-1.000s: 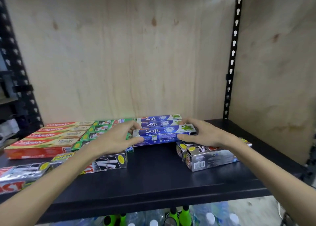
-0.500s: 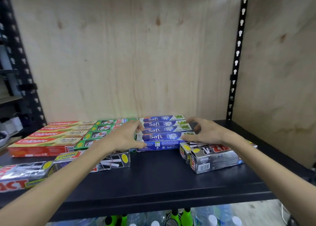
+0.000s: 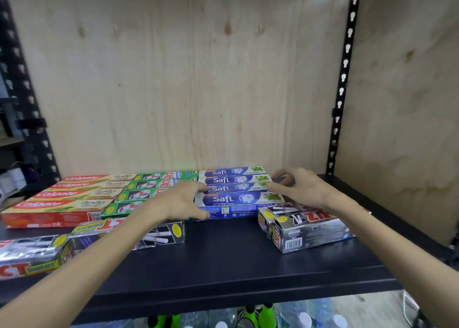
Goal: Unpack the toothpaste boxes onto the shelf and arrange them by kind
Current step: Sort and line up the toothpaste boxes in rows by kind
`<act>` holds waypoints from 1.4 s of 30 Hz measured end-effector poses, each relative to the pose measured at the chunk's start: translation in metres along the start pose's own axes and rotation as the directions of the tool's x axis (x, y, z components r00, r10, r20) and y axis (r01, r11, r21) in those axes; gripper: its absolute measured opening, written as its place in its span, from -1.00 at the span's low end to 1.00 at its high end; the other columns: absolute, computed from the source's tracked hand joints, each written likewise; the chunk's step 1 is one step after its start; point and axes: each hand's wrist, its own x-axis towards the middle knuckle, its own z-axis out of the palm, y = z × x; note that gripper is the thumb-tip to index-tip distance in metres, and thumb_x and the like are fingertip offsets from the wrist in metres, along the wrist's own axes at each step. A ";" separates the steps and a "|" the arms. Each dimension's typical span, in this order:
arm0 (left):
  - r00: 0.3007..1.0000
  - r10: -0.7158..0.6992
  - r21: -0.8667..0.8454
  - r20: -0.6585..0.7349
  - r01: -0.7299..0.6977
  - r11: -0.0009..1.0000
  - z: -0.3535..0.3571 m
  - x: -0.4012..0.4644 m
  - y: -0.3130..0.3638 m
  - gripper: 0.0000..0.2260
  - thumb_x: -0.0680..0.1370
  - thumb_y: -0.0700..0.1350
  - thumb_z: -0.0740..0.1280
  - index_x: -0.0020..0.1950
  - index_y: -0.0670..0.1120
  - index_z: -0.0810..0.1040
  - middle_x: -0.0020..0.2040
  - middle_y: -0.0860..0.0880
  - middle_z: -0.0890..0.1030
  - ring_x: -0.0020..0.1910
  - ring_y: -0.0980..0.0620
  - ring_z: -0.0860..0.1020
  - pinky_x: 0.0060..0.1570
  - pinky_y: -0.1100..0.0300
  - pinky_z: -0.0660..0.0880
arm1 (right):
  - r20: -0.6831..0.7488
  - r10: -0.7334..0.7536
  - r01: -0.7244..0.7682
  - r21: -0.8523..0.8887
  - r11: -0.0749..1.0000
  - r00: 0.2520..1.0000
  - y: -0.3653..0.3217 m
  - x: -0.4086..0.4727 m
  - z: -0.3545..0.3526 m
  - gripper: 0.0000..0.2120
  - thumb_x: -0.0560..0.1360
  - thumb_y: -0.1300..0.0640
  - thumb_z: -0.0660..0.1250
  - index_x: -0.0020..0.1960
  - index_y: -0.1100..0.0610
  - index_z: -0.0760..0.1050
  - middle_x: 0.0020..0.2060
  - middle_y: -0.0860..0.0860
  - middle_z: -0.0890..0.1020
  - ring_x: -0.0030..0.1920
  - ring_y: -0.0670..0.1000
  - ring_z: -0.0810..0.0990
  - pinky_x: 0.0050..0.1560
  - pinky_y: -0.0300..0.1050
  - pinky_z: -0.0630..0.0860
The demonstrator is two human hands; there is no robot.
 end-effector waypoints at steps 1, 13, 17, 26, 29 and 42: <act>1.000 0.009 -0.013 -0.011 -0.009 1.000 0.001 -0.002 0.002 -0.33 0.49 0.04 0.50 0.53 -0.05 0.35 0.48 0.01 0.42 0.42 0.03 0.41 0.23 0.31 0.29 | -0.029 -0.011 0.011 -0.005 1.000 1.000 0.000 -0.005 -0.005 -0.54 0.47 -0.29 0.37 0.22 -0.02 0.56 -0.02 -0.09 0.68 0.02 -0.09 0.64 0.02 -0.17 0.50; 0.861 0.270 -0.336 -0.432 -0.431 0.837 0.070 -0.056 0.098 -0.68 0.55 0.19 0.35 0.28 0.19 0.58 0.17 0.25 0.46 0.30 0.20 0.42 0.28 0.39 0.27 | -0.555 0.040 -0.081 -0.050 0.995 0.831 0.064 -0.110 -0.011 -0.80 0.60 -0.07 0.27 0.07 -0.02 0.62 -0.05 0.00 0.67 -0.01 0.05 0.63 0.04 0.02 0.56; 0.866 0.237 -0.346 -0.441 -0.408 0.845 0.079 -0.062 0.107 -0.61 0.50 0.26 0.35 0.27 0.16 0.58 0.13 0.26 0.45 0.26 0.20 0.41 0.25 0.35 0.30 | -0.576 0.197 -0.185 0.082 0.979 0.793 0.053 -0.136 0.013 -0.63 0.62 -0.16 0.21 0.32 0.00 0.51 0.06 0.06 0.66 0.12 0.13 0.59 0.15 0.05 0.49; 0.902 0.217 -0.469 -0.373 -0.385 0.795 0.060 -0.119 0.057 -0.75 0.55 0.08 0.40 0.18 0.08 0.48 0.19 0.15 0.54 0.29 0.10 0.48 0.23 0.21 0.41 | -0.411 0.234 -0.086 0.348 0.934 0.881 -0.006 -0.165 0.039 -0.38 0.46 -0.28 0.39 0.39 0.04 0.46 0.13 -0.06 0.58 0.12 -0.08 0.55 0.14 -0.16 0.46; 0.917 0.235 -0.506 -0.321 -0.376 0.777 0.051 -0.134 0.039 -0.72 0.56 -0.02 0.43 0.22 0.04 0.45 0.24 0.11 0.53 0.31 0.08 0.50 0.27 0.07 0.45 | -0.299 0.162 -0.033 0.393 0.919 0.940 -0.019 -0.166 0.040 -0.53 0.43 -0.24 0.46 0.25 -0.08 0.47 0.08 -0.22 0.59 0.06 -0.22 0.56 0.08 -0.26 0.49; 0.972 0.081 -0.715 -0.222 -0.219 0.664 0.057 -0.134 0.010 -0.55 0.45 -0.06 0.54 0.26 0.05 0.42 0.20 0.09 0.63 0.29 0.13 0.56 0.38 0.11 0.41 | -0.195 -0.008 0.074 0.329 0.941 0.981 -0.015 -0.157 0.051 -0.51 0.36 -0.11 0.58 0.14 -0.19 0.37 0.15 -0.26 0.56 0.15 -0.21 0.56 0.20 -0.17 0.51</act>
